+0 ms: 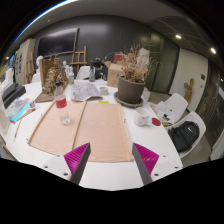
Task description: Pour water
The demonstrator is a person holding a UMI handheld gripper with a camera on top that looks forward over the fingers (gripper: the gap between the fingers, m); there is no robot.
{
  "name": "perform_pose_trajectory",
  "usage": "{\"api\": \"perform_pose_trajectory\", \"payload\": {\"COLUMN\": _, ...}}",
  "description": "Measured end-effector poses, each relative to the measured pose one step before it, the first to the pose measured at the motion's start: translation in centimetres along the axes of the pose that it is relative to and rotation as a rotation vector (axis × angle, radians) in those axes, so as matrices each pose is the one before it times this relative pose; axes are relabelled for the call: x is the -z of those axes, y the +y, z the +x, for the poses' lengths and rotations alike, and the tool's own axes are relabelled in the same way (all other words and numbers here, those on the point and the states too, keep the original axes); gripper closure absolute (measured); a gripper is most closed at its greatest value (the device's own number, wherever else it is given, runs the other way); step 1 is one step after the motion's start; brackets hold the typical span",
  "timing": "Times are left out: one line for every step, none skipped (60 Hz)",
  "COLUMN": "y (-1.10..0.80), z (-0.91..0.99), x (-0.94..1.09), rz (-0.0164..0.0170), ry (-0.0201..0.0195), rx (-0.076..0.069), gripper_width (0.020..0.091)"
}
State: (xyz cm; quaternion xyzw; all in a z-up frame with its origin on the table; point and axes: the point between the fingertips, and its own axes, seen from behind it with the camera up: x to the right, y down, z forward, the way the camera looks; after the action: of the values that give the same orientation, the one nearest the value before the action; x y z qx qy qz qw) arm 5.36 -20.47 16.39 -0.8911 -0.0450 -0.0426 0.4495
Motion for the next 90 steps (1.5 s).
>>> {"api": "perform_pose_trajectory", "payload": {"y": -0.149, "z": -1.052, "x": -0.174, "rz": -0.0007, "ry": -0.00183, "rx": 0.0013, "gripper_width": 0.0247}}
{"api": "perform_pose_trajectory", "payload": {"y": -0.128, "z": -0.968, "x": -0.189, "rz": -0.00055, "ry": -0.0018, "rx": 0.0014, "gripper_width": 0.0247}}
{"api": "perform_pose_trajectory", "payload": {"y": -0.069, "z": -0.941, "x": -0.232, "rz": -0.00053, "ry": -0.00194, "rx": 0.0012, "gripper_width": 0.0245}}
{"api": "perform_pose_trajectory", "payload": {"y": -0.099, "z": -0.866, "x": -0.171, "rz": -0.00135, "ry": -0.00178, "rx": 0.002, "gripper_width": 0.0245}}
{"api": "perform_pose_trajectory", "payload": {"y": -0.112, "z": -0.897, "x": -0.153, "rz": -0.00123, "ry": -0.00231, "rx": 0.0019, "gripper_width": 0.0245}}
{"api": "perform_pose_trajectory", "payload": {"y": -0.14, "z": -0.901, "x": -0.153, "rz": 0.00035, "ry": -0.00294, "rx": 0.002, "gripper_width": 0.0244}}
{"api": "perform_pose_trajectory", "payload": {"y": -0.175, "z": -0.919, "x": -0.164, "rz": 0.00202, "ry": -0.00352, "rx": 0.0018, "gripper_width": 0.0247}}
{"api": "perform_pose_trajectory", "payload": {"y": -0.179, "z": -0.89, "x": -0.145, "rz": 0.00329, "ry": -0.00439, "rx": 0.0022, "gripper_width": 0.0247}}
{"api": "perform_pose_trajectory", "payload": {"y": -0.219, "z": -0.936, "x": -0.155, "rz": 0.00443, "ry": -0.00485, "rx": 0.0024, "gripper_width": 0.0246}}
{"api": "perform_pose_trajectory", "payload": {"y": -0.286, "z": -0.94, "x": -0.196, "rz": 0.00535, "ry": -0.00531, "rx": 0.0026, "gripper_width": 0.0249}}
{"api": "perform_pose_trajectory", "payload": {"y": -0.265, "z": -0.973, "x": -0.219, "rz": 0.00482, "ry": -0.00563, "rx": 0.0026, "gripper_width": 0.0248}}
{"api": "perform_pose_trajectory", "payload": {"y": -0.245, "z": -0.961, "x": -0.253, "rz": 0.00502, "ry": -0.00631, "rx": 0.0023, "gripper_width": 0.0249}}
{"api": "perform_pose_trajectory", "payload": {"y": -0.316, "z": -0.973, "x": -0.298, "rz": 0.00593, "ry": -0.00604, "rx": 0.0017, "gripper_width": 0.0247}}
{"api": "perform_pose_trajectory", "payload": {"y": -0.331, "z": -0.945, "x": -0.334, "rz": 0.00709, "ry": -0.00584, "rx": 0.0008, "gripper_width": 0.0247}}
{"api": "perform_pose_trajectory", "payload": {"y": -0.348, "z": -0.94, "x": -0.352, "rz": 0.00794, "ry": -0.00585, "rx": -0.0005, "gripper_width": 0.0248}}
{"api": "perform_pose_trajectory", "payload": {"y": -0.321, "z": -0.855, "x": -0.416, "rz": 0.00767, "ry": -0.00589, "rx": -0.0012, "gripper_width": 0.0248}}
{"api": "perform_pose_trajectory", "payload": {"y": -0.33, "z": -0.839, "x": -0.37, "rz": 0.00668, "ry": -0.0058, "rx": -0.0018, "gripper_width": 0.0248}}
{"api": "perform_pose_trajectory", "payload": {"y": -0.325, "z": -0.846, "x": -0.403, "rz": 0.00678, "ry": -0.00553, "rx": -0.0031, "gripper_width": 0.0251}}
{"api": "perform_pose_trajectory", "payload": {"y": -0.333, "z": -0.782, "x": -0.444, "rz": 0.00833, "ry": -0.00656, "rx": -0.0042, "gripper_width": 0.0246}}
{"api": "perform_pose_trajectory", "payload": {"y": -0.363, "z": -0.74, "x": -0.483, "rz": 0.00864, "ry": -0.00695, "rx": -0.005, "gripper_width": 0.0246}}
{"api": "perform_pose_trajectory", "payload": {"y": -0.324, "z": -0.75, "x": -0.534, "rz": 0.00922, "ry": -0.00673, "rx": -0.0063, "gripper_width": 0.0245}}
{"api": "perform_pose_trajectory", "payload": {"y": -0.338, "z": -0.7, "x": -0.597, "rz": 0.00919, "ry": -0.00613, "rx": -0.0061, "gripper_width": 0.0248}}
{"api": "perform_pose_trajectory", "payload": {"y": -0.314, "z": -0.616, "x": -0.626, "rz": 0.00861, "ry": -0.00479, "rx": -0.0055, "gripper_width": 0.0249}}
{"api": "perform_pose_trajectory", "payload": {"y": -0.293, "z": -0.537, "x": -0.657, "rz": 0.00711, "ry": -0.00427, "rx": -0.0047, "gripper_width": 0.0247}}
{"api": "perform_pose_trajectory", "payload": {"y": -0.273, "z": -0.467, "x": -0.682, "rz": 0.006, "ry": -0.0031, "rx": -0.0039, "gripper_width": 0.0249}}
{"api": "perform_pose_trajectory", "payload": {"y": -0.271, "z": -0.402, "x": -0.712, "rz": 0.00646, "ry": -0.00138, "rx": -0.0043, "gripper_width": 0.0248}}
{"api": "perform_pose_trajectory", "payload": {"y": -0.318, "z": -0.337, "x": -0.758, "rz": 0.00864, "ry": 0.00054, "rx": -0.0046, "gripper_width": 0.0247}}
{"api": "perform_pose_trajectory", "payload": {"y": -0.335, "z": -0.261, "x": -0.756, "rz": 0.00993, "ry": 0.00252, "rx": -0.0042, "gripper_width": 0.0247}}
{"api": "perform_pose_trajectory", "payload": {"y": -0.291, "z": -0.245, "x": -0.767, "rz": 0.00973, "ry": 0.00335, "rx": -0.0033, "gripper_width": 0.0248}}
{"api": "perform_pose_trajectory", "payload": {"y": -0.269, "z": -0.206, "x": -0.769, "rz": 0.00876, "ry": 0.00333, "rx": -0.0021, "gripper_width": 0.0247}}
{"api": "perform_pose_trajectory", "payload": {"y": -0.243, "z": -0.179, "x": -0.785, "rz": 0.00888, "ry": 0.00298, "rx": -0.0011, "gripper_width": 0.0248}}
{"api": "perform_pose_trajectory", "payload": {"y": -0.277, "z": -0.162, "x": -0.774, "rz": 0.00958, "ry": 0.00315, "rx": -0.0008, "gripper_width": 0.0246}}
{"api": "perform_pose_trajectory", "payload": {"y": -0.277, "z": -0.129, "x": -0.8, "rz": 0.0109, "ry": 0.00338, "rx": -0.001, "gripper_width": 0.0248}}
{"api": "perform_pose_trajectory", "payload": {"y": -0.277, "z": -0.09, "x": -0.814, "rz": 0.01211, "ry": 0.00481, "rx": -0.0021, "gripper_width": 0.0246}}
{"api": "perform_pose_trajectory", "payload": {"y": -0.217, "z": -0.091, "x": -0.836, "rz": 0.01127, "ry": 0.00511, "rx": -0.0027, "gripper_width": 0.0247}}
{"api": "perform_pose_trajectory", "payload": {"y": -0.14, "z": -0.084, "x": -0.783, "rz": 0.00951, "ry": 0.0046, "rx": -0.0024, "gripper_width": 0.0246}}
{"api": "perform_pose_trajectory", "payload": {"y": -0.126, "z": -0.113, "x": -0.793, "rz": 0.00821, "ry": 0.00329, "rx": -0.0022, "gripper_width": 0.0244}}
{"api": "perform_pose_trajectory", "payload": {"y": -0.109, "z": -0.096, "x": -0.761, "rz": 0.00757, "ry": 0.00247, "rx": -0.0018, "gripper_width": 0.0242}}
{"api": "perform_pose_trajectory", "payload": {"y": -0.061, "z": -0.103, "x": -0.76, "rz": 0.00703, "ry": 0.00202, "rx": -0.0009, "gripper_width": 0.0243}}
{"api": "perform_pose_trajectory", "payload": {"y": -0.048, "z": -0.079, "x": -0.759, "rz": 0.00636, "ry": 0.0016, "rx": 0.0003, "gripper_width": 0.0245}}
{"api": "perform_pose_trajectory", "payload": {"y": 0.023, "z": -0.061, "x": -0.722, "rz": 0.00516, "ry": 0.00285, "rx": -0.0003, "gripper_width": 0.0247}}
{"api": "perform_pose_trajectory", "payload": {"y": 0.089, "z": -0.059, "x": -0.7, "rz": 0.00181, "ry": 0.00301, "rx": -0.001, "gripper_width": 0.025}}
{"api": "perform_pose_trajectory", "payload": {"y": 0.112, "z": -0.126, "x": -0.643, "rz": 0.00023, "ry": 0.0008, "rx": -0.0016, "gripper_width": 0.0256}}
{"api": "perform_pose_trajectory", "payload": {"y": 0.09, "z": -0.231, "x": -0.602, "rz": 0.00111, "ry": -0.00386, "rx": -0.0016, "gripper_width": 0.0262}}
{"api": "perform_pose_trajectory", "payload": {"y": 0.027, "z": -0.284, "x": -0.539, "rz": 0.00296, "ry": -0.00582, "rx": -0.0014, "gripper_width": 0.0267}}
{"api": "perform_pose_trajectory", "payload": {"y": 0.012, "z": -0.171, "x": -0.564, "rz": 0.00408, "ry": -0.00467, "rx": -0.0006, "gripper_width": 0.0279}}
{"api": "perform_pose_trajectory", "payload": {"y": 0.05, "z": -0.092, "x": -0.447, "rz": 0.00357, "ry": -0.00055, "rx": 0.0004, "gripper_width": 0.0291}}
{"api": "perform_pose_trajectory", "payload": {"y": 0.099, "z": -0.046, "x": -0.463, "rz": 0.00203, "ry": 0.00027, "rx": 0.0, "gripper_width": 0.0312}}
{"api": "perform_pose_trajectory", "payload": {"y": 0.129, "z": -0.02, "x": -0.409, "rz": 0.00054, "ry": 0.00102, "rx": 0.0003, "gripper_width": 0.0338}}
{"api": "perform_pose_trajectory", "payload": {"y": 0.147, "z": 0.059, "x": -0.38, "rz": -0.00088, "ry": 0.00277, "rx": 0.0, "gripper_width": 0.0366}}
{"api": "perform_pose_trajectory", "payload": {"y": 0.18, "z": 0.05, "x": -0.349, "rz": -0.00154, "ry": 0.0042, "rx": -0.0002, "gripper_width": 0.039}}
{"api": "perform_pose_trajectory", "payload": {"y": 0.175, "z": -0.011, "x": -0.323, "rz": -0.00196, "ry": 0.00213, "rx": 0.0001, "gripper_width": 0.0414}}
{"api": "perform_pose_trajectory", "payload": {"y": 0.168, "z": 0.019, "x": -0.263, "rz": -0.00221, "ry": 0.00247, "rx": -0.0011, "gripper_width": 0.0439}}
{"api": "perform_pose_trajectory", "payload": {"y": 0.158, "z": 0.008, "x": -0.255, "rz": -0.00225, "ry": 0.0022, "rx": -0.0016, "gripper_width": 0.0465}}
{"api": "perform_pose_trajectory", "payload": {"y": 0.151, "z": 0.021, "x": -0.238, "rz": -0.00182, "ry": 0.00175, "rx": -0.002, "gripper_width": 0.0497}}
{"api": "perform_pose_trajectory", "payload": {"y": 0.088, "z": 0.052, "x": -0.171, "rz": -0.00059, "ry": 0.00236, "rx": -0.0008, "gripper_width": 0.0531}}
{"api": "perform_pose_trajectory", "payload": {"y": 0.044, "z": 0.111, "x": -0.124, "rz": 0.00096, "ry": 0.00462, "rx": 0.0006, "gripper_width": 0.0567}}
{"api": "perform_pose_trajectory", "payload": {"y": -0.034, "z": -0.112, "x": -0.201, "rz": 0.00394, "ry": -0.00303, "rx": -0.0003, "gripper_width": 0.0587}}
{"api": "perform_pose_trajectory", "payload": {"y": -0.027, "z": -0.044, "x": -0.062, "rz": 0.00778, "ry": 0.00013, "rx": -0.0003, "gripper_width": 0.0587}}
{"api": "perform_pose_trajectory", "payload": {"y": -0.086, "z": -0.071, "x": 0.001, "rz": 0.00558, "ry": -0.00298, "rx": -0.0002, "gripper_width": 0.0588}}
{"api": "perform_pose_trajectory", "payload": {"y": -0.033, "z": -0.07, "x": 0.018, "rz": 0.00247, "ry": -0.00443, "rx": 0.0008, "gripper_width": 0.0601}}
{"api": "perform_pose_trajectory", "payload": {"y": 0.019, "z": -0.13, "x": -0.021, "rz": 0.00111, "ry": -0.00627, "rx": 0.0012, "gripper_width": 0.0612}}
{"api": "perform_pose_trajectory", "payload": {"y": 0.032, "z": -0.141, "x": -0.023, "rz": 0.00038, "ry": -0.0063, "rx": 0.0004, "gripper_width": 0.0614}}
{"api": "perform_pose_trajectory", "payload": {"y": 0.011, "z": -0.121, "x": -0.009, "rz": 0.00183, "ry": -0.00525, "rx": 0.0006, "gripper_width": 0.0635}}
{"api": "perform_pose_trajectory", "payload": {"y": -0.039, "z": -0.045, "x": -0.054, "rz": 0.00221, "ry": -0.00319, "rx": 0.0001, "gripper_width": 0.065}}
{"api": "perform_pose_trajectory", "payload": {"y": 0.028, "z": 0.044, "x": 0.029, "rz": 0.00196, "ry": -0.00229, "rx": -0.0018, "gripper_width": 0.0666}}
{"api": "perform_pose_trajectory", "payload": {"y": -0.011, "z": 0.123, "x": 0.019, "rz": 0.00187, "ry": 0.00161, "rx": -0.0017, "gripper_width": 0.0686}}
{"api": "perform_pose_trajectory", "payload": {"y": 0.032, "z": 0.106, "x": 0.003, "rz": 0.0009, "ry": 0.00277, "rx": -0.0017, "gripper_width": 0.0695}}
{"api": "perform_pose_trajectory", "payload": {"y": -0.015, "z": -0.005, "x": 0.009, "rz": 0.00189, "ry": -0.00124, "rx": -0.0015, "gripper_width": 0.0716}}
{"api": "perform_pose_trajectory", "payload": {"y": 0.041, "z": -0.124, "x": -0.009, "rz": 0.00026, "ry": -0.00557, "rx": -0.0009, "gripper_width": 0.0719}}
{"api": "perform_pose_trajectory", "payload": {"y": 0.01, "z": -0.146, "x": -0.001, "rz": -0.00004, "ry": -0.00751, "rx": 0.0014, "gripper_width": 0.0751}}
{"api": "perform_pose_trajectory", "payload": {"y": 0.04, "z": -0.066, "x": -0.025, "rz": -0.00175, "ry": -0.00565, "rx": 0.004, "gripper_width": 0.0754}}
{"api": "perform_pose_trajectory", "payload": {"y": -0.075, "z": -0.158, "x": 0.063, "rz": -0.00153, "ry": -0.00331, "rx": 0.002, "gripper_width": 0.0764}}
{"api": "perform_pose_trajectory", "payload": {"y": 0.097, "z": -0.006, "x": -0.088, "rz": -0.00184, "ry": -0.00742, "rx": 0.0026, "gripper_width": 0.0784}}
{"api": "perform_pose_trajectory", "payload": {"y": -0.06, "z": -0.138, "x": 0.063, "rz": -0.00296, "ry": -0.0033, "rx": 0.0016, "gripper_width": 0.0785}}
{"api": "perform_pose_trajectory", "payload": {"y": 0.082, "z": 0.058, "x": -0.062, "rz": -0.00087, "ry": -0.00479, "rx": 0.0006, "gripper_width": 0.0789}}
{"api": "perform_pose_trajectory", "payload": {"y": 0.011, "z": -0.002, "x": -0.044, "rz": -0.001, "ry": -0.00332, "rx": 0.0034, "gripper_width": 0.0814}}
{"api": "perform_pose_trajectory", "payload": {"y": -0.007, "z": 0.031, "x": 0.001, "rz": -0.00013, "ry": -0.0008, "rx": 0.0007, "gripper_width": 0.0814}}
{"api": "perform_pose_trajectory", "payload": {"y": -0.028, "z": -0.01, "x": -0.004, "rz": -0.00164, "ry": -0.002, "rx": 0.0004, "gripper_width": 0.0814}}
{"api": "perform_pose_trajectory", "payload": {"y": 0.002, "z": -0.021, "x": 0.002, "rz": -0.003, "ry": -0.00314, "rx": 0.0, "gripper_width": 0.0813}}
{"api": "perform_pose_trajectory", "payload": {"y": -0.031, "z": 0.014, "x": -0.004, "rz": -0.00123, "ry": -0.00094, "rx": 0.0, "gripper_width": 0.0814}}
{"api": "perform_pose_trajectory", "payload": {"y": -0.029, "z": 0.062, "x": 0.014, "rz": -0.00073, "ry": 0.00233, "rx": -0.0014, "gripper_width": 0.0814}}
{"api": "perform_pose_trajectory", "payload": {"y": -0.074, "z": 0.096, "x": 0.045, "rz": 0.00034, "ry": 0.00212, "rx": -0.0026, "gripper_width": 0.0815}}
{"api": "perform_pose_trajectory", "payload": {"y": -0.087, "z": 0.023, "x": 0.046, "rz": -0.00017, "ry": -0.00108, "rx": -0.0012, "gripper_width": 0.0814}}
{"api": "perform_pose_trajectory", "payload": {"y": -0.105, "z": 0.017, "x": 0.056, "rz": -0.00064, "ry": -0.00303, "rx": -0.0012, "gripper_width": 0.0815}}
{"api": "perform_pose_trajectory", "payload": {"y": -0.187, "z": 0.196, "x": 0.044, "rz": 0.00282, "ry": -0.00045, "rx": -0.0027, "gripper_width": 0.0814}}
{"api": "perform_pose_trajectory", "payload": {"y": -0.332, "z": 0.124, "x": 0.088, "rz": 0.00572, "ry": 0.00215, "rx": -0.0041, "gripper_width": 0.0814}}
{"api": "perform_pose_trajectory", "payload": {"y": -0.365, "z": 0.123, "x": 0.119, "rz": 0.00627, "ry": 0.00004, "rx": -0.0042, "gripper_width": 0.0815}}
{"api": "perform_pose_trajectory", "payload": {"y": -0.382, "z": 0.042, "x": 0.145, "rz": 0.0048, "ry": -0.00433, "rx": -0.0038, "gripper_width": 0.0815}}
{"api": "perform_pose_trajectory", "payload": {"y": -0.445, "z": 0.133, "x": 0.174, "rz": 0.00523, "ry": -0.00699, "rx": -0.0054, "gripper_width": 0.0815}}
